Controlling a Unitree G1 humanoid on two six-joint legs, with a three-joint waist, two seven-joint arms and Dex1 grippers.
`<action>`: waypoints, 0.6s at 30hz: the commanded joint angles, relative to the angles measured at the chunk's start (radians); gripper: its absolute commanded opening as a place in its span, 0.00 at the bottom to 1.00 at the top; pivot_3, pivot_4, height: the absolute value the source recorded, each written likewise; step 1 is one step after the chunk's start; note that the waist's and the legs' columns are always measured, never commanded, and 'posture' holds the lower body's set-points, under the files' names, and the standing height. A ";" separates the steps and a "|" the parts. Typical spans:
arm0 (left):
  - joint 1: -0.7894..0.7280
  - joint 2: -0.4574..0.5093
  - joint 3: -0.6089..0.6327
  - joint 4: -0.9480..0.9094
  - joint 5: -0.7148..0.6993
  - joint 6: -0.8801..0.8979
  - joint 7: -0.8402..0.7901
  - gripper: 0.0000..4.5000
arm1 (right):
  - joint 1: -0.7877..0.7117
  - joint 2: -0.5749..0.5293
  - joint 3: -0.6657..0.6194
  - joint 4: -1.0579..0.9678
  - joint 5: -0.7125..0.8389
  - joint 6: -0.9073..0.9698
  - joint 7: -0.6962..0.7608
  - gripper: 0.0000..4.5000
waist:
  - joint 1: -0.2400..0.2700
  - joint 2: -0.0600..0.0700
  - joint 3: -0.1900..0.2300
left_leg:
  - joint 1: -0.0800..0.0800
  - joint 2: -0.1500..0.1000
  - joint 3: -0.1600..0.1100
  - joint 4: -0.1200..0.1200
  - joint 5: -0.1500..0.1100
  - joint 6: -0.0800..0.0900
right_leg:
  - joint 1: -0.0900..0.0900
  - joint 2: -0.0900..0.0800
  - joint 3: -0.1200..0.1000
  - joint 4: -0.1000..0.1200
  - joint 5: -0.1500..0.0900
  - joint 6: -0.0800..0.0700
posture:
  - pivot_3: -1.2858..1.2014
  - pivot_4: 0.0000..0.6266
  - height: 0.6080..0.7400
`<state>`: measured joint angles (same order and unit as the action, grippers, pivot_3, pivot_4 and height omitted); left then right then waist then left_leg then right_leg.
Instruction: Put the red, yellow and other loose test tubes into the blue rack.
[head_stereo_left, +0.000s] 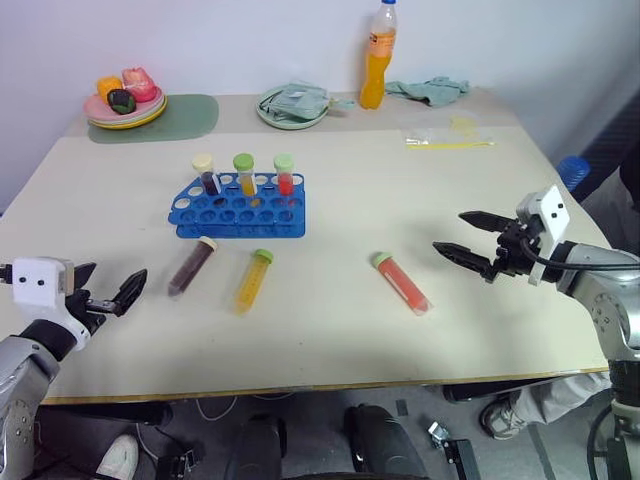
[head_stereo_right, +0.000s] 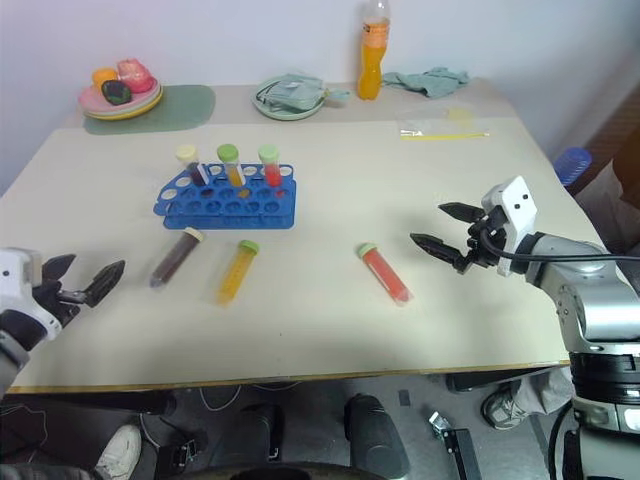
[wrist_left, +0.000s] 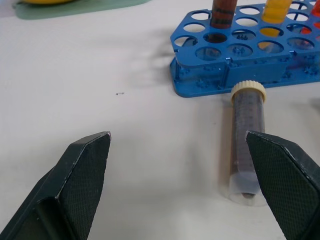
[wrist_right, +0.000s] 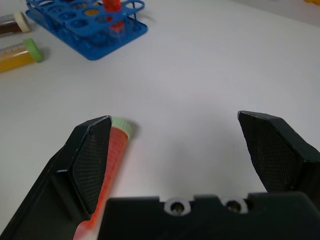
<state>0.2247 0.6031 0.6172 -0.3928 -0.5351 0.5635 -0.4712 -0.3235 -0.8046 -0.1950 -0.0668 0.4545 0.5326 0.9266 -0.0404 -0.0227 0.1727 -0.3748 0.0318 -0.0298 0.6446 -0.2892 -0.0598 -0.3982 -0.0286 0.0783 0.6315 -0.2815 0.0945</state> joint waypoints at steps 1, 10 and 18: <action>0.004 -0.005 0.038 -0.041 -0.013 -0.003 0.016 0.99 | -0.029 -0.005 0.000 0.001 0.003 -0.007 0.008 1.00 | 0.000 0.000 0.000 | 0.000 0.000 0.000 0.000 0.000 0.000 | 0.000 0.000 0.000 0.000 0.000 0.000 | 0.52 0.24 1.00; -0.014 -0.018 0.016 -0.068 -0.025 -0.005 0.045 0.99 | -0.052 0.021 0.039 0.002 -0.012 -0.009 -0.022 1.00 | -0.002 0.000 0.000 | 0.000 0.000 0.000 0.000 0.000 0.000 | 0.000 0.000 0.000 0.000 0.000 0.000 | 0.52 0.24 1.00; -0.111 -0.031 -0.116 -0.059 -0.015 -0.016 0.028 0.99 | -0.028 0.038 0.039 -0.116 -0.016 0.071 -0.120 1.00 | 0.004 0.000 0.000 | 0.000 0.000 0.000 0.001 0.000 0.000 | 0.001 0.000 0.000 0.000 0.000 0.000 | 0.52 0.24 1.00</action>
<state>0.1344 0.5695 0.5260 -0.4333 -0.5489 0.5607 -0.4386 -0.3542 -0.7657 -0.1265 -0.1147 0.4257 0.5793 0.8359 -0.0362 -0.0225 0.1727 -0.3748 0.0314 -0.0302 0.6455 -0.2892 -0.0598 -0.3975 -0.0280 0.0781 0.6317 -0.2812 0.0947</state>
